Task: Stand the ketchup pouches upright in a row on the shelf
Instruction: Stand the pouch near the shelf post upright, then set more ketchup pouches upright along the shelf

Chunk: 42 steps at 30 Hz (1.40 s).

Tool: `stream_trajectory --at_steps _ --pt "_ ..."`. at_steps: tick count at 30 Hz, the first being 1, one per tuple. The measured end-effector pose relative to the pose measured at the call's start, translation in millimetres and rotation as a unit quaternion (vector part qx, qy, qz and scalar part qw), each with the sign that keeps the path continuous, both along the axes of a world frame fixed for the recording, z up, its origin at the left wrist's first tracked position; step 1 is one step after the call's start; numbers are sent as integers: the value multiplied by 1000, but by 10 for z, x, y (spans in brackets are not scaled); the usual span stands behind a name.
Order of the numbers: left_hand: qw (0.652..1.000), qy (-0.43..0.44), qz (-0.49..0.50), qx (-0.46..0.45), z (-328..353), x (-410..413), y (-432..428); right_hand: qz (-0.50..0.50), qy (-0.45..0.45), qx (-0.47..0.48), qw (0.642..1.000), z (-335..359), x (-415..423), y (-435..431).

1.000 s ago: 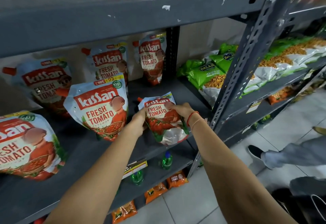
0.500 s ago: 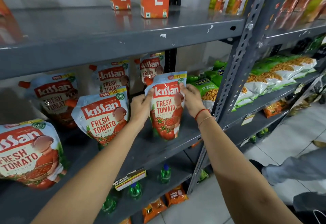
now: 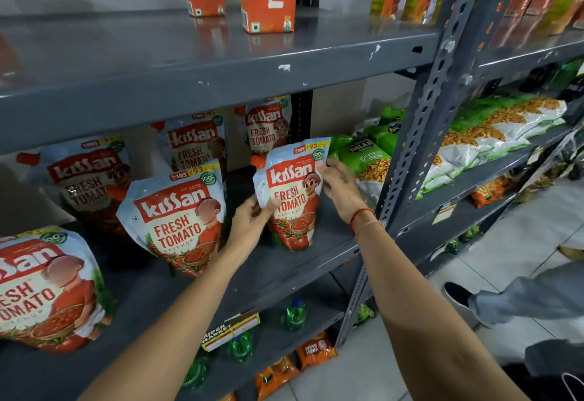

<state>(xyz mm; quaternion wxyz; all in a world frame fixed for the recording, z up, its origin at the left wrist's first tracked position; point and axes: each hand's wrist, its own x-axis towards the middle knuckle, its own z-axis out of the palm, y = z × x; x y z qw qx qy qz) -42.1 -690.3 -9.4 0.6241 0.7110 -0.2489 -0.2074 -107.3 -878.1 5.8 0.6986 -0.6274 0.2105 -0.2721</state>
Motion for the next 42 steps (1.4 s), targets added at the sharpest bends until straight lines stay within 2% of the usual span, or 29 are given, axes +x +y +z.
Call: stream_trajectory --at_steps 3,6,14,19,36,40,42 --pt "990 -2 -69 126 -248 -69 23 126 73 -39 989 -212 -77 66" --pt "977 -72 -43 198 -440 -132 -29 178 122 -29 976 -465 -141 162" --pt "973 -109 -10 204 -452 -335 -361 74 118 -14 990 -538 -331 23" --pt "973 -109 -9 202 -483 -465 -499 18 79 6 997 -611 -510 6" --pt "974 -123 4 191 -612 -579 -557 -64 50 11 997 -758 -565 110" --pt "974 -117 -10 196 -617 -552 -538 -75 48 11 996 -785 -599 148" --pt "974 -106 -27 198 -611 -579 -496 -111 50 1 993 -814 -641 218"
